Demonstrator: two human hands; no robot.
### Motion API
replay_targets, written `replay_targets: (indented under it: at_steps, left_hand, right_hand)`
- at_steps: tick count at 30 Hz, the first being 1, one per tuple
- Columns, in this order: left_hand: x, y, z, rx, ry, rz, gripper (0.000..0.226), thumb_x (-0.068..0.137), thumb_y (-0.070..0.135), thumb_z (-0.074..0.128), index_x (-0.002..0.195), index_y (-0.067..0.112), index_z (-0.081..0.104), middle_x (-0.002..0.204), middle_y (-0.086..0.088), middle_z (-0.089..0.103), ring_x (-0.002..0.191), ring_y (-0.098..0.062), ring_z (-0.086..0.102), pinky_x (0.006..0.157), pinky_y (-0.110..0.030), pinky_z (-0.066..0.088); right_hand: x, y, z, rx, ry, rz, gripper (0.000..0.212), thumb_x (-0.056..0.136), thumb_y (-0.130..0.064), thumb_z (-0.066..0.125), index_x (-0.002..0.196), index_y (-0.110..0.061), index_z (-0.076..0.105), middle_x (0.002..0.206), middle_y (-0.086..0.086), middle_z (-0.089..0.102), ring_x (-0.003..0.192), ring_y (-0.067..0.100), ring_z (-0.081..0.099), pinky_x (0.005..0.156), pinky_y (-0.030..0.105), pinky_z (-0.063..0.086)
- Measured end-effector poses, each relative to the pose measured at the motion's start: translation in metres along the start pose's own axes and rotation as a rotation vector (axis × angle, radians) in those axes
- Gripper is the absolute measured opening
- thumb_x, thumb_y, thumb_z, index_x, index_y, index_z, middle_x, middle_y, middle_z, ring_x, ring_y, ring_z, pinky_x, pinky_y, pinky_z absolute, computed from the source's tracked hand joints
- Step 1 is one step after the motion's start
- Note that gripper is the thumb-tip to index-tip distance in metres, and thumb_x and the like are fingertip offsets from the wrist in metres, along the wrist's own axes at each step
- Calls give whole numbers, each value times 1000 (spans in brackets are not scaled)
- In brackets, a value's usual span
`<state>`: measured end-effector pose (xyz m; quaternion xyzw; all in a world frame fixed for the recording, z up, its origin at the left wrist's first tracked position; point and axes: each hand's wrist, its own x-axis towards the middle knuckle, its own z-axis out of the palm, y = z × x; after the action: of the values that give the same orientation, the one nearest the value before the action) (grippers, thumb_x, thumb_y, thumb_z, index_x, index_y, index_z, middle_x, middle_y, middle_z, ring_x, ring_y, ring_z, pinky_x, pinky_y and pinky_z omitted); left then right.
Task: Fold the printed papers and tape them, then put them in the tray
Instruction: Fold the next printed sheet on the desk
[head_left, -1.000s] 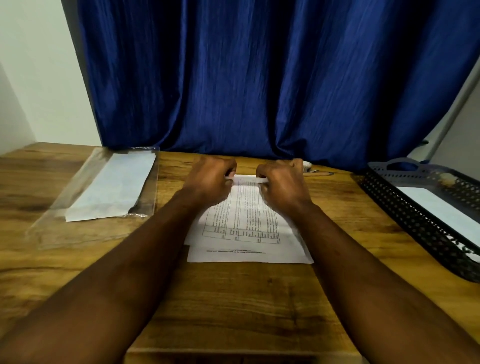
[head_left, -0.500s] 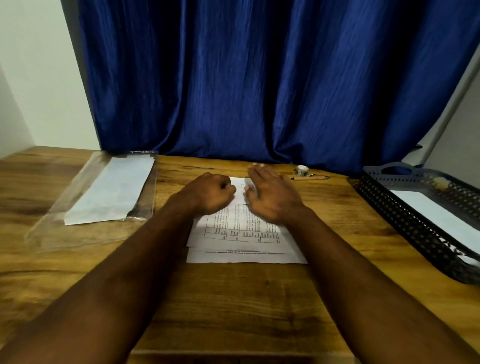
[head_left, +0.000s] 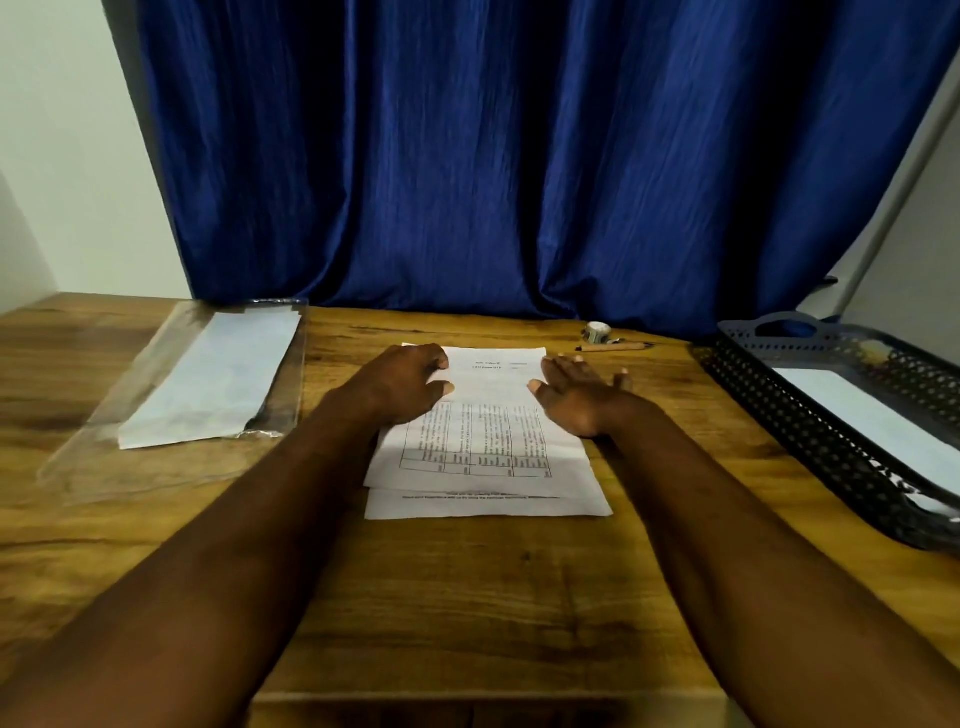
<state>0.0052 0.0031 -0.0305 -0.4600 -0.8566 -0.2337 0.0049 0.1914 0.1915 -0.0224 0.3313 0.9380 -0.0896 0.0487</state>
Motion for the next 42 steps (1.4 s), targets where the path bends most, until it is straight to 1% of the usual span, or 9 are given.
replay_targets:
  at_steps: [4,10,15,19,25,28,35,39,42]
  left_hand:
    - [-2,-1,-1,116,-106,72,55,102,55,57,152,35,46,162,2,41,149,-25,32,118,-51,32]
    - [0,-3,-5,-17,-4,68,73,88,58,75,151,33,48,156,1,47,147,-24,37,122,-53,30]
    - [-6,9,-7,-28,197,124,29,89,32,81,115,28,69,116,9,62,119,-20,55,105,-45,45]
    - [-12,17,-12,-78,368,166,15,92,20,74,92,32,65,98,12,63,99,-15,58,98,-49,48]
    - [-16,24,-18,-32,389,233,19,90,9,65,89,27,68,90,9,66,84,-12,60,78,-40,54]
    - [-17,25,-16,-12,319,224,17,90,14,70,85,29,65,85,10,68,81,-12,63,71,-41,57]
    - [-19,22,-13,14,205,205,20,85,8,72,82,26,63,86,8,70,83,-16,66,73,-47,60]
    - [-19,22,-13,13,118,185,17,84,10,70,89,26,68,89,8,71,86,-15,66,77,-46,61]
    - [-18,19,-13,4,60,188,11,83,19,70,92,25,71,89,7,72,87,-16,66,79,-44,60]
  right_hand:
    - [4,-2,6,0,34,9,68,110,-62,13,170,-34,0,178,-7,-11,164,22,-12,124,68,-12]
    - [8,-2,7,41,237,-55,81,102,-78,24,169,-37,9,179,-2,2,165,27,0,125,67,-3]
    - [3,-13,1,84,483,-256,85,96,-70,52,167,-33,23,175,-2,25,161,24,19,125,67,3]
    - [-6,-27,-4,15,636,-363,87,89,-55,68,164,-28,35,157,-1,50,146,23,41,123,61,12]
    - [-10,-46,-4,-70,746,-290,37,91,-39,77,126,-34,69,124,-10,73,118,16,62,114,52,24]
    - [-7,-42,-3,-55,726,-267,17,93,-24,73,107,-34,75,103,-11,75,107,16,65,115,54,21]
    - [-1,-31,0,-111,615,-217,31,87,-5,71,104,-31,73,93,-9,76,101,19,69,120,57,13]
    - [-6,-33,0,-116,430,-230,43,92,-14,64,129,-34,70,124,-8,75,125,20,63,125,63,8]
    - [-14,-35,-5,-122,268,-220,38,99,-42,49,131,-31,67,140,-2,67,137,25,54,124,66,4]
